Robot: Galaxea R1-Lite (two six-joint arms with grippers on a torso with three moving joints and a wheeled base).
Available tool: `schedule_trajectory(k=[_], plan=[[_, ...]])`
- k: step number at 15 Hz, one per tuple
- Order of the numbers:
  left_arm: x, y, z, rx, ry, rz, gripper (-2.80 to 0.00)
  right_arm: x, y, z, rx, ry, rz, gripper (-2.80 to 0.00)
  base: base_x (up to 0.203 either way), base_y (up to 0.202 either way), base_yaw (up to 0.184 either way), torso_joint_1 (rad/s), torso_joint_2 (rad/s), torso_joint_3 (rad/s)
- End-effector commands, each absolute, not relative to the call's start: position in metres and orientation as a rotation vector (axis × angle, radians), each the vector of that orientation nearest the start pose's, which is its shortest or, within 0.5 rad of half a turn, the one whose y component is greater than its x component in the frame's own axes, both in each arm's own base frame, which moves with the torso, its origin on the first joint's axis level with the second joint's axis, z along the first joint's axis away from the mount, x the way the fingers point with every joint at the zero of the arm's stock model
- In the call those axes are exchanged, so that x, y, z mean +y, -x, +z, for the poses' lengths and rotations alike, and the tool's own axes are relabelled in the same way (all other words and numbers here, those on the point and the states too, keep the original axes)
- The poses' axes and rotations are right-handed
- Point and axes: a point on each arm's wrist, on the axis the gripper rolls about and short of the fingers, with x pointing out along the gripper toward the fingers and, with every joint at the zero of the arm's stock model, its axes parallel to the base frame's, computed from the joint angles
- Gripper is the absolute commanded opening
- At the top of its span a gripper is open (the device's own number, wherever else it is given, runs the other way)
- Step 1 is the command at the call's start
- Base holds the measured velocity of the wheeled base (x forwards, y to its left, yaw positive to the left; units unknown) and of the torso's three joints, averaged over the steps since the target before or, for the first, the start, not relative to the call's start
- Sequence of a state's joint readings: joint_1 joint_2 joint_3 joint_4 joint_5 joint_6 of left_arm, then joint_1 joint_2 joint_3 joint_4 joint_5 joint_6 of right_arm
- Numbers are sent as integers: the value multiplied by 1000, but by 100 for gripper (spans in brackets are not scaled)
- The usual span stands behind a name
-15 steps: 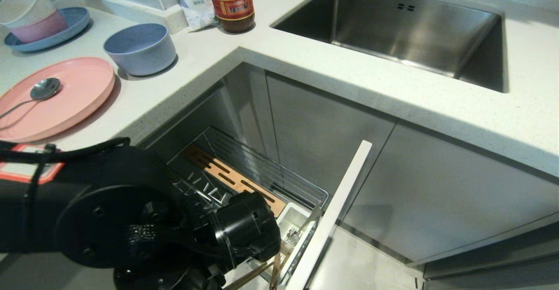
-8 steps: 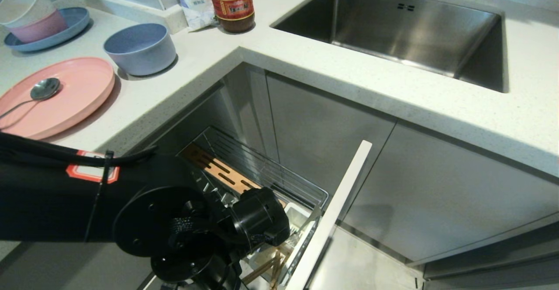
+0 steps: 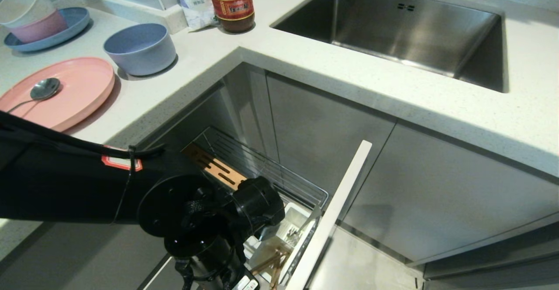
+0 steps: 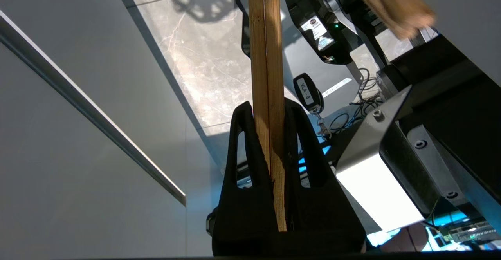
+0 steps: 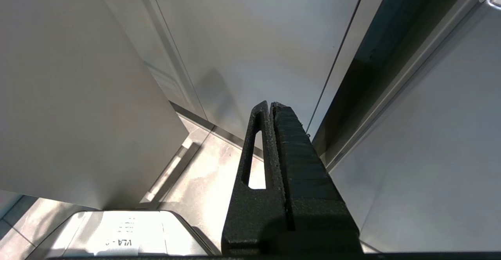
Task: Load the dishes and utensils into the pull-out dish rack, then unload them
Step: Pick up the chopsticks and place it in the cupboard
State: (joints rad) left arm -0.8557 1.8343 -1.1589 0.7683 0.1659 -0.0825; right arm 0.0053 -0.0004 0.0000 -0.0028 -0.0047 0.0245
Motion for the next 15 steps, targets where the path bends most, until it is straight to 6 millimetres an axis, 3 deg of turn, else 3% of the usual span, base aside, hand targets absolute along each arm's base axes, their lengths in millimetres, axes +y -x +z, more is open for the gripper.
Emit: schedule_trajectory(k=[1,15], plan=[[-205,-190,132,1309,-642,-493,-280,0,23,75,-6,-25,1,-280,0,0,0,0,0,0],[-213,-219,100,1368,-571,-494,-280,0,23,75,-6,-25,2,-280,0,0,0,0,0,0]])
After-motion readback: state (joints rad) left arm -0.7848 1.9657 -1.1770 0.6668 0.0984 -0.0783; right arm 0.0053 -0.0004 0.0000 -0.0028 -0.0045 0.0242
